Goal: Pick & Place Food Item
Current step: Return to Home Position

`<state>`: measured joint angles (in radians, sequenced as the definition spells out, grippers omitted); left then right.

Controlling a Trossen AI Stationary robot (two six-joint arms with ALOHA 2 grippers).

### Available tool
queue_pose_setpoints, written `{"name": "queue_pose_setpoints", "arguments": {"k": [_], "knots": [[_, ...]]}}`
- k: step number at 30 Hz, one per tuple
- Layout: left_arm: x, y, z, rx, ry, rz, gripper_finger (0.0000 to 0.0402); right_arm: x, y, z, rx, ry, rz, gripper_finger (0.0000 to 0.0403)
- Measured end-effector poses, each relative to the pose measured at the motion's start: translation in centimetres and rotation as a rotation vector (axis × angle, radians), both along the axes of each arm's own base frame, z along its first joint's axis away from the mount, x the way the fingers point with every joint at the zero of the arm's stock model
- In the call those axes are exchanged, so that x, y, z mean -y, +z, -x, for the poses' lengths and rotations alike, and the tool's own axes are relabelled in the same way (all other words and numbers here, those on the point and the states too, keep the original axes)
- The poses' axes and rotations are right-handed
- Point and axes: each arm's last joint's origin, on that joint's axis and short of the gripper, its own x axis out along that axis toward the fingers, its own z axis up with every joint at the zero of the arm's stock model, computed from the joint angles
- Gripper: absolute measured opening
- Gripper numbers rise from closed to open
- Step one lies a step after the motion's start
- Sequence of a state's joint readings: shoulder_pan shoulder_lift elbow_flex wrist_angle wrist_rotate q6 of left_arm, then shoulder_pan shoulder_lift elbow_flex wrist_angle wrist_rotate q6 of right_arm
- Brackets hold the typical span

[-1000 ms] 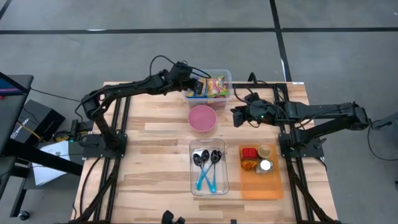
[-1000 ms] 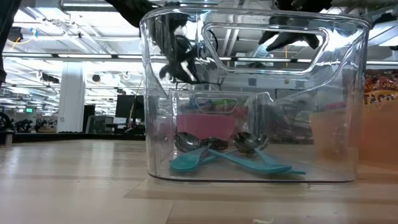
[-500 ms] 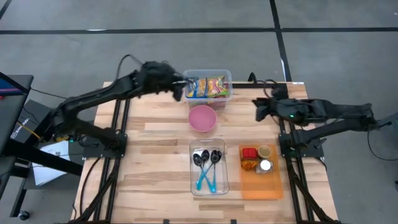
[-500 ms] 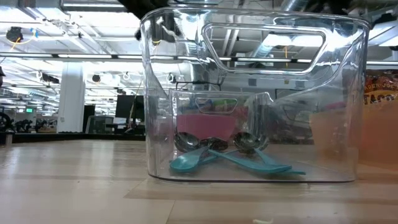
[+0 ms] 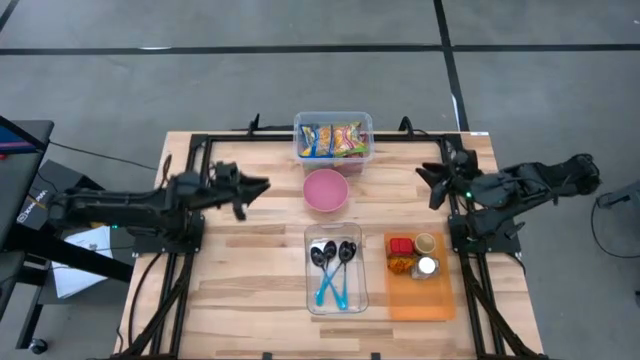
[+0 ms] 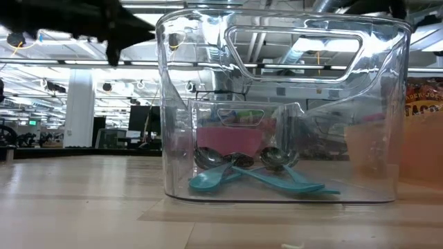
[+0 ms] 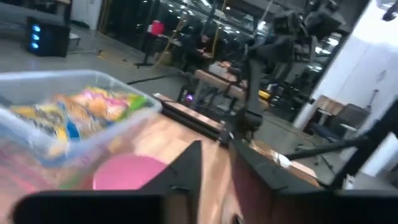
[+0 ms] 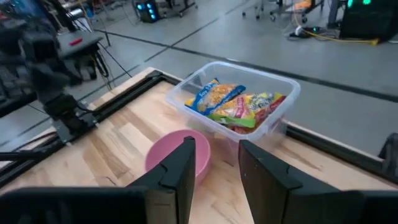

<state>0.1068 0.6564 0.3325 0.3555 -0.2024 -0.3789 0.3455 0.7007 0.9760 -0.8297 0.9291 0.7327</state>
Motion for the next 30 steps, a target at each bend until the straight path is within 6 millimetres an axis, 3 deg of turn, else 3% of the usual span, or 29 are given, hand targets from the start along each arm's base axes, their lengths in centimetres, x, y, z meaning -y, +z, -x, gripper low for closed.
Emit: {"name": "queue_pose_setpoints", "arguments": {"k": [5, 14, 30], "knots": [[1.8, -2.3, 1.0, 0.031, -0.045, -0.019, 0.0008, -0.7, 0.0, 0.2, 0.034, 0.031, -0.032, 0.0116], [2.7, -2.9, 2.6, 0.066, -0.079, -0.122, 0.0001, -1.5, 0.0, 0.4, 0.120, 0.056, -0.162, 0.0116], [2.4, -6.5, 5.3, 0.065, -0.127, -0.130, 0.0000, -2.7, -0.2, 0.3, 0.208, 0.059, -0.323, 0.0116]]}}
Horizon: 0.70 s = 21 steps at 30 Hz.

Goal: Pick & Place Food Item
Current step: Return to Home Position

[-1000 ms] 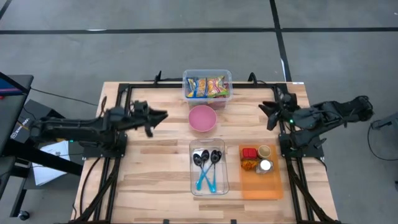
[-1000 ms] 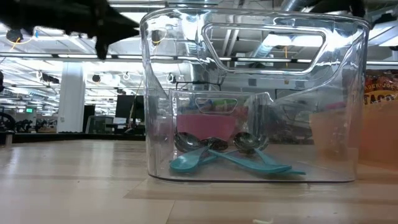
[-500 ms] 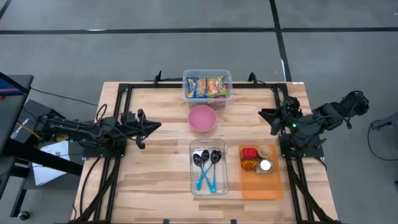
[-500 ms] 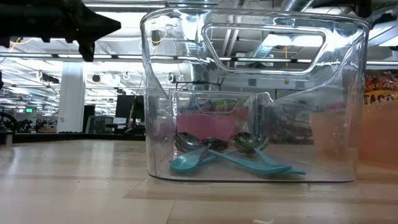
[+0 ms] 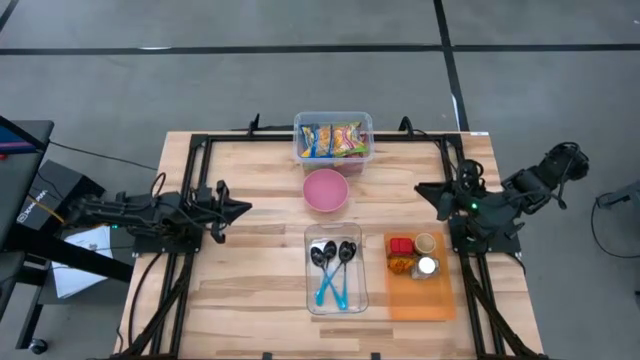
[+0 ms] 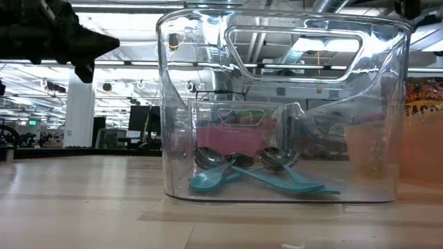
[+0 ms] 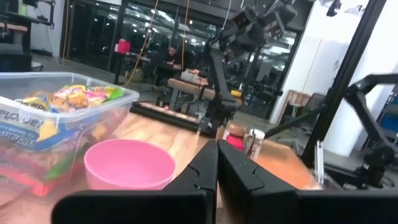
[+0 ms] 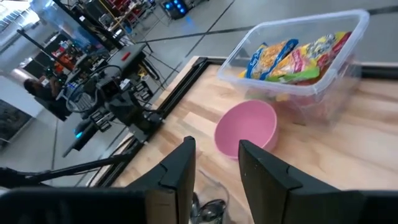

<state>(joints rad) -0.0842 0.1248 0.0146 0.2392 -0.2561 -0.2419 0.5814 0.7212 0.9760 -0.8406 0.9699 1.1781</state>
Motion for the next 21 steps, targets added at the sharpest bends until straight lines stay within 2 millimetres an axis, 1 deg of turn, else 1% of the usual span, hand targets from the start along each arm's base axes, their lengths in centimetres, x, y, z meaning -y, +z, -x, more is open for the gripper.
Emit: {"name": "queue_pose_setpoints", "arguments": {"k": [3, 11, 16, 18, 21], "knots": [[0.0, -0.5, 0.1, -0.036, 0.003, -0.026, 0.0000, -0.1, -0.1, 0.2, 0.006, -0.001, -0.028, 0.0116], [0.0, -0.8, 0.2, -0.088, 0.018, -0.158, 0.0002, -0.1, -0.2, 0.2, 0.001, -0.005, -0.033, 0.0116], [-0.2, -1.5, 0.2, -0.169, 0.088, -0.183, 0.0002, 0.0, -0.9, -0.2, -0.063, -0.042, -0.008, 0.0116], [-0.3, -1.6, 0.2, -0.183, 0.098, -0.214, 0.0002, -0.2, -1.2, -0.7, -0.088, -0.053, 0.004, 0.0116], [-0.2, -1.7, 0.1, -0.198, 0.097, -0.214, 0.0002, -0.5, -1.6, -1.4, -0.133, -0.047, 0.047, 0.0116]]}}
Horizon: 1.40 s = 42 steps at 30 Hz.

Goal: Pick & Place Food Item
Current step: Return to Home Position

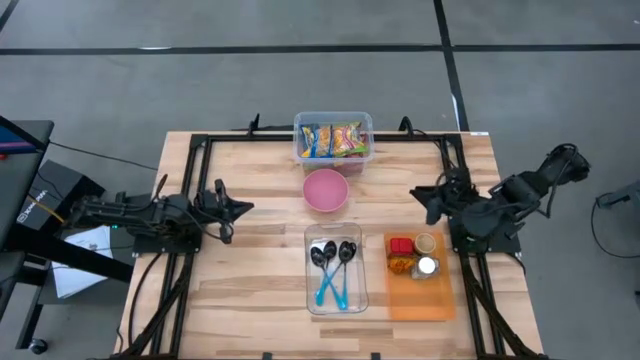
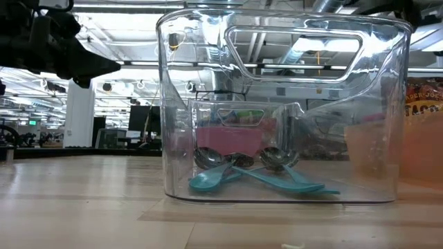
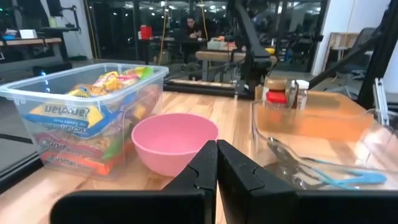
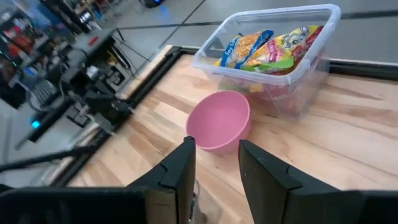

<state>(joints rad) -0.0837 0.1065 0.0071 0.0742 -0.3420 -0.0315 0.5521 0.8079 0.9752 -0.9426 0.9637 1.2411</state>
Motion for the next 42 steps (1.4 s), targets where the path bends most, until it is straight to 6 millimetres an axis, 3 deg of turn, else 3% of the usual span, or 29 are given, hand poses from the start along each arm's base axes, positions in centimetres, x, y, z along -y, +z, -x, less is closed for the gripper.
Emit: {"name": "queue_pose_setpoints", "arguments": {"k": [10, 19, 24, 27, 30, 42], "knots": [[0.0, -0.5, -0.3, -0.053, 0.001, -0.003, 0.0002, -0.9, -1.6, -4.8, -0.187, 0.078, 0.143, 0.0116], [0.0, -0.7, -0.5, -0.084, 0.002, -0.005, 0.0002, -0.3, -0.6, -11.3, -0.080, 0.532, 0.326, 0.0116], [0.0, -0.8, -0.6, -0.095, 0.002, -0.006, 0.0002, 1.5, -0.1, -13.0, 0.008, 0.701, 0.408, 0.0116], [0.0, -0.8, -0.6, -0.095, 0.002, -0.006, 0.0002, 2.5, 0.0, -12.7, 0.027, 0.781, 0.440, 0.0116], [0.0, -0.8, -0.6, -0.095, 0.002, -0.006, 0.0002, 3.3, -0.1, -11.1, 0.073, 0.793, 0.490, 0.0116], [0.0, -0.8, -0.6, -0.095, 0.002, -0.006, 0.0002, 3.9, -7.5, -4.7, 0.167, 0.753, 0.474, 0.0116]]}}
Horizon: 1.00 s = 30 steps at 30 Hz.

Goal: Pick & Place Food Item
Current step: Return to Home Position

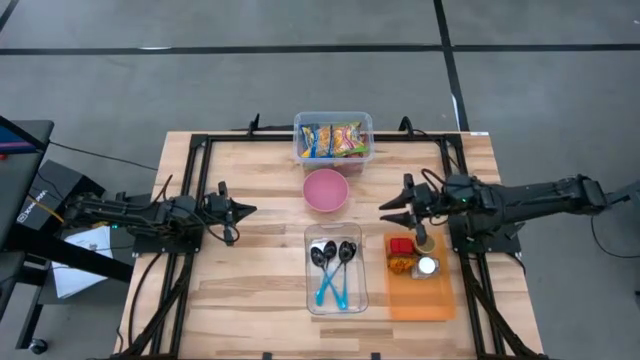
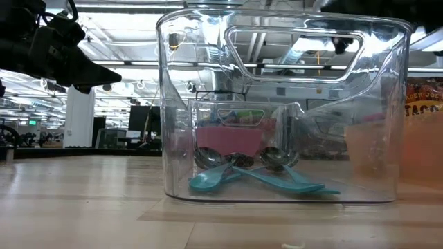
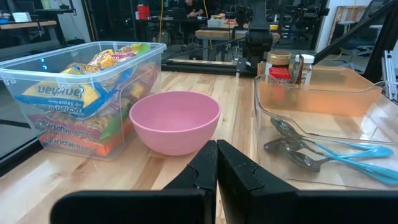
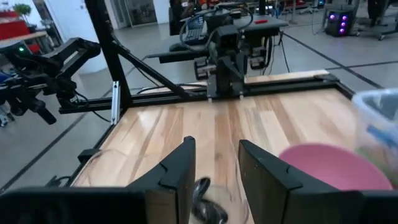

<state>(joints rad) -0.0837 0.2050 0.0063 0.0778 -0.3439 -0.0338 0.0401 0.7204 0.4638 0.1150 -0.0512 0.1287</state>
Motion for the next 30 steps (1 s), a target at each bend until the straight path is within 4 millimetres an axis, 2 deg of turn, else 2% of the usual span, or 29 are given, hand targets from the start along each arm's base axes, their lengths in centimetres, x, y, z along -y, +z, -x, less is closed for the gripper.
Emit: {"name": "queue_pose_setpoints", "arguments": {"k": [8, 14, 23, 30], "knots": [[0.0, 0.0, 0.0, 0.000, 0.000, 0.000, 0.0002, 0.8, -4.3, 3.5, 0.008, -0.063, -0.047, 0.0116], [0.0, 0.0, 0.0, 0.001, 0.000, 0.000, 0.0002, 1.0, -6.6, 5.5, 0.010, -0.079, -0.047, 0.0116], [0.0, 0.0, 0.0, 0.001, 0.000, 0.000, 0.0002, 1.0, -8.5, 8.0, -0.005, -0.091, -0.047, 0.0116], [0.0, 0.0, 0.0, 0.000, 0.000, 0.000, 0.0002, 1.1, -9.0, 7.9, -0.025, -0.107, -0.059, 0.0116]]}}
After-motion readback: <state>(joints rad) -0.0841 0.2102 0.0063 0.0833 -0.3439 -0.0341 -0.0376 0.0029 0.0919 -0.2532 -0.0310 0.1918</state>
